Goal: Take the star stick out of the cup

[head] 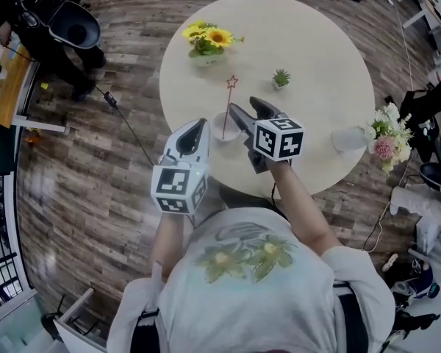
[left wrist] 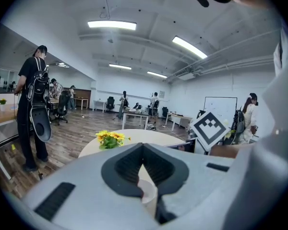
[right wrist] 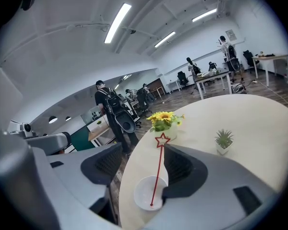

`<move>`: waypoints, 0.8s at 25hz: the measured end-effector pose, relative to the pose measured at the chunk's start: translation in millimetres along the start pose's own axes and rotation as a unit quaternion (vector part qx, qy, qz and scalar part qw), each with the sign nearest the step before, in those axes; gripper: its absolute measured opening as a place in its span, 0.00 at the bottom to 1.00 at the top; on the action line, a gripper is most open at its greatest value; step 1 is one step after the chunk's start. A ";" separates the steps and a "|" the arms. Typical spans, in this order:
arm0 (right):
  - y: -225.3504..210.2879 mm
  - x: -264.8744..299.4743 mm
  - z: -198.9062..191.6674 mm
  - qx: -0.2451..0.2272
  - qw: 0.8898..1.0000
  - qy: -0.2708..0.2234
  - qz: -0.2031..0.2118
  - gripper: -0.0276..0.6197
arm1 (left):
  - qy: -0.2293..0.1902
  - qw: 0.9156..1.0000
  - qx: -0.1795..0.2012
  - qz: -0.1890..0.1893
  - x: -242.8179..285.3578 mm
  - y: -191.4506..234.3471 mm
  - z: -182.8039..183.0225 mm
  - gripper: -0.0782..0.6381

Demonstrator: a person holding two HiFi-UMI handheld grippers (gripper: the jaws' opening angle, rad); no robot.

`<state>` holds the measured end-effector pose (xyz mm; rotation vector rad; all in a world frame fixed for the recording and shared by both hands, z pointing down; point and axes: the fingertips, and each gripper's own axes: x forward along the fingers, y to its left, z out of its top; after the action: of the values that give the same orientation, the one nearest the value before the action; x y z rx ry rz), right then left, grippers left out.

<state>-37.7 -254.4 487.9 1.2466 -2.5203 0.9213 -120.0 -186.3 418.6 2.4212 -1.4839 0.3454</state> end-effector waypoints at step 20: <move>-37.4 64.3 -16.5 0.026 0.998 0.056 -0.015 0.45 | 0.047 0.999 -0.016 -0.013 42.8 25.9 -23.9 0.11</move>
<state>-51.2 -303.7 544.5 1.2086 -2.3996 1.0269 -125.5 -224.3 458.4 2.3635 -1.4072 0.4198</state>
